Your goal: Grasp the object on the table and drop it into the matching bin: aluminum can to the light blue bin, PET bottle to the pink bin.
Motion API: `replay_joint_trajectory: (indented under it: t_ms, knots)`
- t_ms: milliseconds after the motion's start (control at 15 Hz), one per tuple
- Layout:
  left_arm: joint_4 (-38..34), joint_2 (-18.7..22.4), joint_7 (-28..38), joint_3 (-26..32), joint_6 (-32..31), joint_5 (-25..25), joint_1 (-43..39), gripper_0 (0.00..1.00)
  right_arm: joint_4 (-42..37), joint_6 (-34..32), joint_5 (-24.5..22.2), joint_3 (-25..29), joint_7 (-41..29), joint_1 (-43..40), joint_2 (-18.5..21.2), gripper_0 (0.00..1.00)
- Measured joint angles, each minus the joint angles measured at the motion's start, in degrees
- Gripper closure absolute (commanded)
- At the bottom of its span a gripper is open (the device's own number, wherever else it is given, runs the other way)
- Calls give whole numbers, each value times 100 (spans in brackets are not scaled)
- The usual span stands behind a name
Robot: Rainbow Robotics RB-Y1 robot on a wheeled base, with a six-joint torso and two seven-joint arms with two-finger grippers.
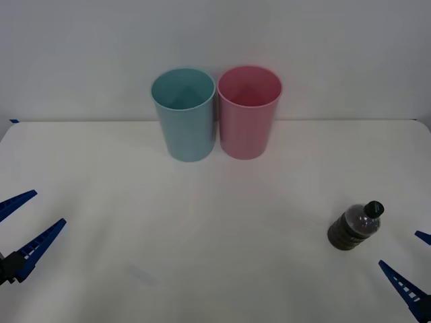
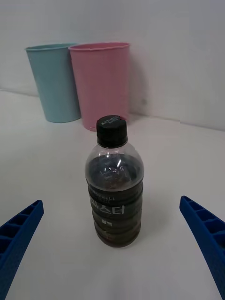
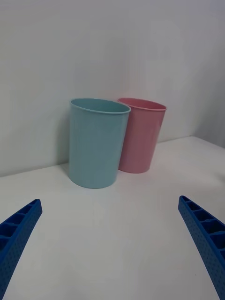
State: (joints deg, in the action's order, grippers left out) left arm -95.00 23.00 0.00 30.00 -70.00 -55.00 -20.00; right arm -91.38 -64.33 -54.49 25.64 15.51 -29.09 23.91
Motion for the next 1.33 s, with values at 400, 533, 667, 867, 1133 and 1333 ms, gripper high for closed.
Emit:
replay_joint_trajectory:
  t_ms: [400, 533, 667, 867, 1133, 1333]
  knots:
    - [0, 0, 0, 0, 0, 0, 0, 0, 695, 35, -34, -266, 169, 387, 0, 0]
    - [0, 0, 0, 0, 0, 0, 0, 0, 977, 41, -32, -386, 257, 574, 0, 0]
    - [0, 0, 0, 0, 0, 0, -1, 0, 1181, 108, -29, -513, 358, 749, 0, 0]
    - [0, 0, 0, 0, 0, 0, -1, 0, 1227, 372, -27, -720, 489, 866, -11, 0]
    - [0, 0, 0, 0, 0, 0, -1, 0, 1228, 797, -19, -1000, 614, 1066, -153, 0]
    - [0, 0, 0, 0, 0, 0, -1, 0, 1228, 1168, -19, -1215, 699, 1246, -265, 0]
